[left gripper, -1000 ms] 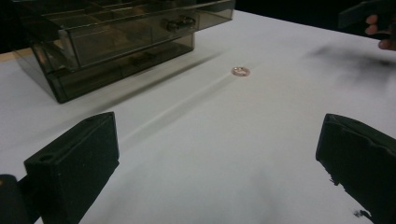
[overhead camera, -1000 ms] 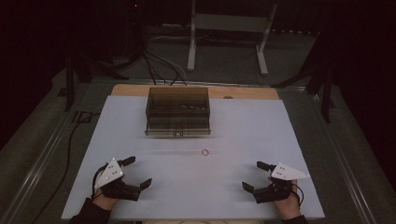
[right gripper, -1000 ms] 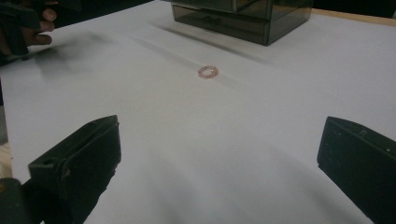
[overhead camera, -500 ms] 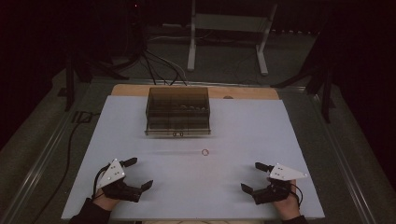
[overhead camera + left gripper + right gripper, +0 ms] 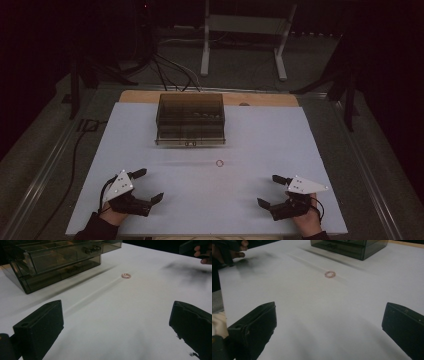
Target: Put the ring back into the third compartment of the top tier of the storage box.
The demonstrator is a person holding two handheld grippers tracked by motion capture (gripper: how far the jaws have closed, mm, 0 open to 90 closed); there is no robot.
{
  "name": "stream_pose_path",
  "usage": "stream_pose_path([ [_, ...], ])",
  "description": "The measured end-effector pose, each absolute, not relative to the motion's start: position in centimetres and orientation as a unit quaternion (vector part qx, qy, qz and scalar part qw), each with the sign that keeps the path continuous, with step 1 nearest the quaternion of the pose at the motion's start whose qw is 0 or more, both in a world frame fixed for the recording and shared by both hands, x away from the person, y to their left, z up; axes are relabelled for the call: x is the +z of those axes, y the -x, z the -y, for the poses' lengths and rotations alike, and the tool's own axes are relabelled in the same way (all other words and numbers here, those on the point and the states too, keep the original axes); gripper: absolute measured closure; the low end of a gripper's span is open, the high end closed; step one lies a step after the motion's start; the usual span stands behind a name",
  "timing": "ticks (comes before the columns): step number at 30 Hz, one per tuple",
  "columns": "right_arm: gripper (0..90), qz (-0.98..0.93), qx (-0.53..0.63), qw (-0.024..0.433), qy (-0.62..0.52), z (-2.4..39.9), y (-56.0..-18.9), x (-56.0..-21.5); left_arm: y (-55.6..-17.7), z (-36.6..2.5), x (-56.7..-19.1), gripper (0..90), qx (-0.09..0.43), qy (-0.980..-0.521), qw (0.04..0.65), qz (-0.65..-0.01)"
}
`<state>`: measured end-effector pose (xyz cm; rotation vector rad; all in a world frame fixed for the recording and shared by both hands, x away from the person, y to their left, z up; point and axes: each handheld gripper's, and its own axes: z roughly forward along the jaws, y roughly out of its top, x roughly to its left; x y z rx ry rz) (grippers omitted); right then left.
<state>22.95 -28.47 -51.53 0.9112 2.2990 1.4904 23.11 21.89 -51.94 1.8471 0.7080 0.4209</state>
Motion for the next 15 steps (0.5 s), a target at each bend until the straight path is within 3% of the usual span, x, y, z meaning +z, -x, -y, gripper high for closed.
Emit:
stream_pose_path([
  [15,0.0,-0.787,0.523,0.133,-0.298,27.93,-22.85,-50.55,-23.1,-21.95,-51.9,0.5,0.177,-0.77,0.536,-0.297],
])
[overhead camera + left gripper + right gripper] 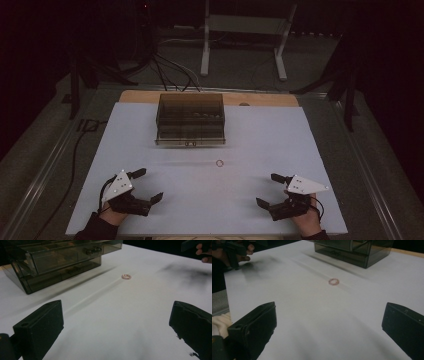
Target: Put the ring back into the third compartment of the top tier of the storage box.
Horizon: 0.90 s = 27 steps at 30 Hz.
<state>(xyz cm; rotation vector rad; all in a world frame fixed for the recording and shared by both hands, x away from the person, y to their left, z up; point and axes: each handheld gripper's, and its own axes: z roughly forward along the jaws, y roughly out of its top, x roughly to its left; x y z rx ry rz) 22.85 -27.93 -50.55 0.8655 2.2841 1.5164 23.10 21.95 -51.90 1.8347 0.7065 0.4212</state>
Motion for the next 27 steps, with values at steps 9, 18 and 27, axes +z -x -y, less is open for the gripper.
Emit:
stream_pose_path([
  [9,0.0,-0.782,0.534,0.137,-0.29,27.3,-23.2,-49.6,-23.1,-22.0,-51.9,0.6,0.177,-0.77,0.536,-0.298],
  [18,0.0,-0.78,0.539,0.147,-0.282,26.0,-24.5,-48.6,-23.1,-22.0,-51.9,0.5,0.176,-0.77,0.536,-0.297],
  [27,0.0,-0.776,0.543,0.146,-0.287,25.2,-25.8,-48.1,-23.1,-22.1,-51.8,0.5,0.179,-0.767,0.54,-0.298],
])
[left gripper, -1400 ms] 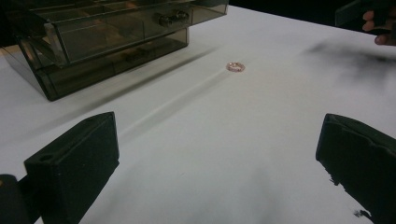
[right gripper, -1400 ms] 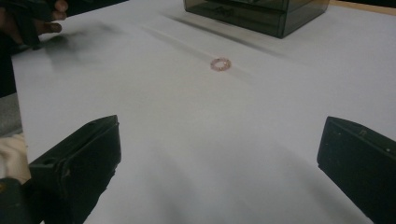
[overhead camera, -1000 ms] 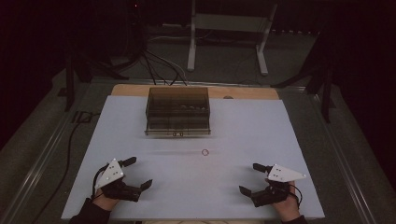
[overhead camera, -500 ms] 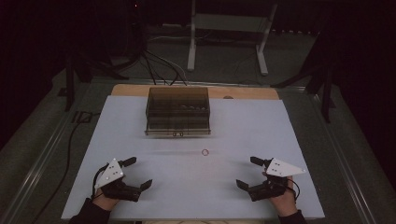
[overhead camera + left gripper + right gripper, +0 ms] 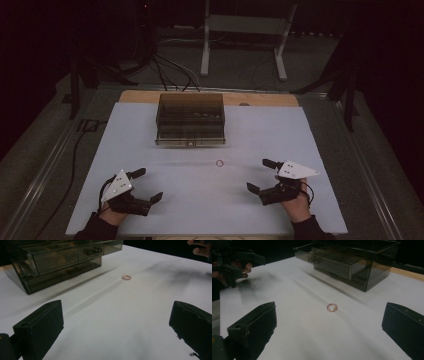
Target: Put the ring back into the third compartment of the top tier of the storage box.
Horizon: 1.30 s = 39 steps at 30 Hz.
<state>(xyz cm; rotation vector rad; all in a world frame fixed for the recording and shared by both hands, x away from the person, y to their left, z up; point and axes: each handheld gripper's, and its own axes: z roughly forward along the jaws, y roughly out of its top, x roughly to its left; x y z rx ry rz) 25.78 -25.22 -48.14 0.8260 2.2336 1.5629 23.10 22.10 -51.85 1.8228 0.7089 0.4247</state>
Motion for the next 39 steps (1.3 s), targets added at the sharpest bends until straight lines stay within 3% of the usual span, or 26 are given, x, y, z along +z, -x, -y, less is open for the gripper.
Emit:
stream_pose_path([
  [29,0.0,-0.775,0.532,0.139,-0.312,20.5,-31.2,-47.6,-23.1,-22.1,-51.8,0.5,0.176,-0.765,0.544,-0.296],
  [31,4.9,-0.776,0.529,0.148,-0.311,20.2,-31.5,-47.8,-23.1,-22.1,-51.9,0.5,0.173,-0.768,0.541,-0.296],
  [39,4.1,-0.788,0.503,0.137,-0.327,18.9,-32.8,-48.5,-23.1,-22.1,-51.8,0.5,0.173,-0.765,0.546,-0.295],
])
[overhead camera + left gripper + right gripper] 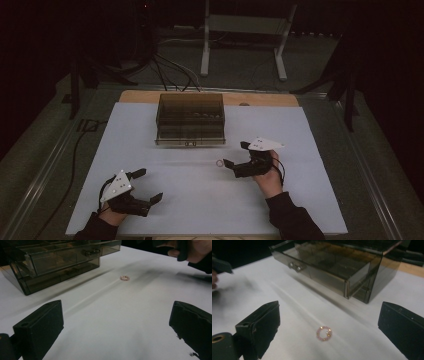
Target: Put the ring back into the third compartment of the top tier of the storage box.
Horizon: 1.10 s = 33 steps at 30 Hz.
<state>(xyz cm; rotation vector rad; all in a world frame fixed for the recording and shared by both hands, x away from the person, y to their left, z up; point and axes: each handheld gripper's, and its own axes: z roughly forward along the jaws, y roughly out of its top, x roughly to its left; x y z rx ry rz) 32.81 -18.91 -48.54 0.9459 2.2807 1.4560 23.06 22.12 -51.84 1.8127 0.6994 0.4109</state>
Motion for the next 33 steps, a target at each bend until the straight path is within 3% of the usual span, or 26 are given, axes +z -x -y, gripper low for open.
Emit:
stream_pose_path([
  [11,4.6,-0.807,0.466,0.123,-0.343,17.6,-34.0,-50.0,-23.1,-22.1,-51.8,0.5,0.175,-0.764,0.546,-0.295],
  [15,8.6,-0.811,0.447,0.12,-0.358,16.9,-34.3,-50.5,-23.0,-22.1,-51.9,0.5,0.175,-0.766,0.544,-0.295],
  [25,41.0,-0.815,0.413,0.12,-0.389,16.3,-34.9,-51.5,-23.0,-22.1,-51.9,0.5,0.175,-0.766,0.544,-0.295],
  [29,58.4,-0.826,0.393,0.115,-0.388,16.0,-34.8,-51.9,-23.0,-22.1,-51.8,0.5,0.175,-0.765,0.547,-0.293],
  [33,66.5,-0.831,0.379,0.104,-0.394,15.8,-35.0,-52.4,-23.0,-22.1,-51.8,0.5,0.175,-0.765,0.546,-0.294],
])
